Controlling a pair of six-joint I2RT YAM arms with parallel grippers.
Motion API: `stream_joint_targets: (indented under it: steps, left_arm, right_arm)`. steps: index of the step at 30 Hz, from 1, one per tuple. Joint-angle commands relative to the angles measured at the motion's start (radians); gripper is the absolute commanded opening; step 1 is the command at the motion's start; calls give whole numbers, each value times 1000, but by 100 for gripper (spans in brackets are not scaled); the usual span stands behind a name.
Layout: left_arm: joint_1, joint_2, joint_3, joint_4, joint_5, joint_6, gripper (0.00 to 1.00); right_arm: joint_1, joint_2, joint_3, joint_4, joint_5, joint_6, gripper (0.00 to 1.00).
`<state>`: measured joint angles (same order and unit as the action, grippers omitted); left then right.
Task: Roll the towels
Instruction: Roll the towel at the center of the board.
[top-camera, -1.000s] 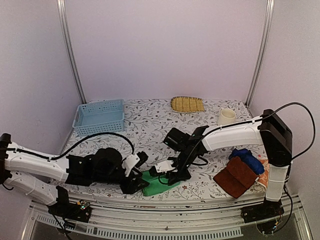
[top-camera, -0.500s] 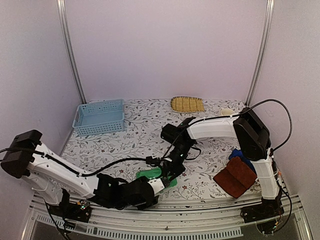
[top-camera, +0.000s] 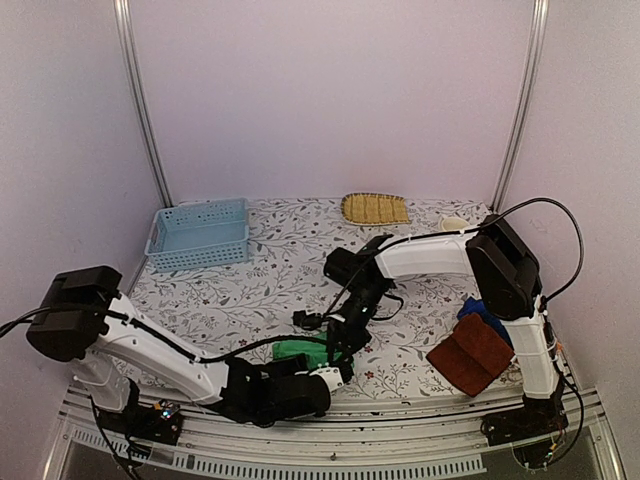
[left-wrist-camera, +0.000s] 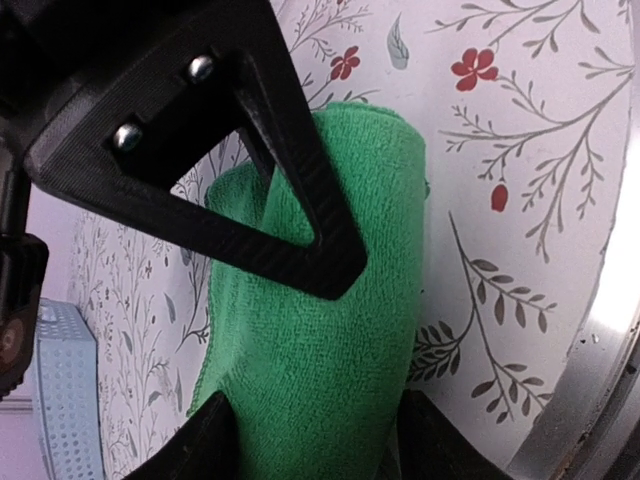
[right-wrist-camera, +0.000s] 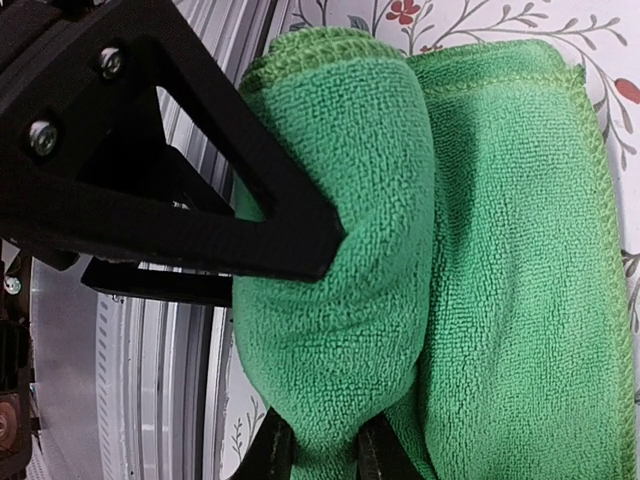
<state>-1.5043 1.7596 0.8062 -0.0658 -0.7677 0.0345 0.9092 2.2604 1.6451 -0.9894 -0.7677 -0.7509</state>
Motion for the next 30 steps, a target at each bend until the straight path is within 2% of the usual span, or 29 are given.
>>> stream_joint_targets:
  steps: [1,3,6,8,10,13,17,23,26,30]
  left_arm:
    - [13,43,33,41,5,83,59]
    - [32,82,61,-11,37,62,58]
    - [56,130,100,-81,85,16,42]
    - [67,132,106,-97,132,-8,31]
    - [79,125,106,-107,177,-37,23]
    - [109,111,95,-113,262,-70,15]
    - [170,105,105,-145,441,-106,12]
    - [295,105,154,-189,737,-150,10]
    - [368,119,178,-210,899,-175,10]
    - [430,158,220,-257,1048,-199,10]
  right_arm:
    - [42,146,-94,-87,161,8,11]
    - [37,142,-94,-88,157,8,11]
    - [29,130,-99,-90,153,8,11]
    - [17,103,-111,-82,157,11,15]
    - [-3,17,-131,-76,151,7,26]
    - [-50,-114,-157,-91,96,-44,43]
    - [-121,-290,-191,-100,28,-99,49]
    - [-180,-500,-400,125,31,-45,49]
    - [-182,-594,-545,247,100,-32,49]
    - [-180,-702,-691,383,192,-48,50]
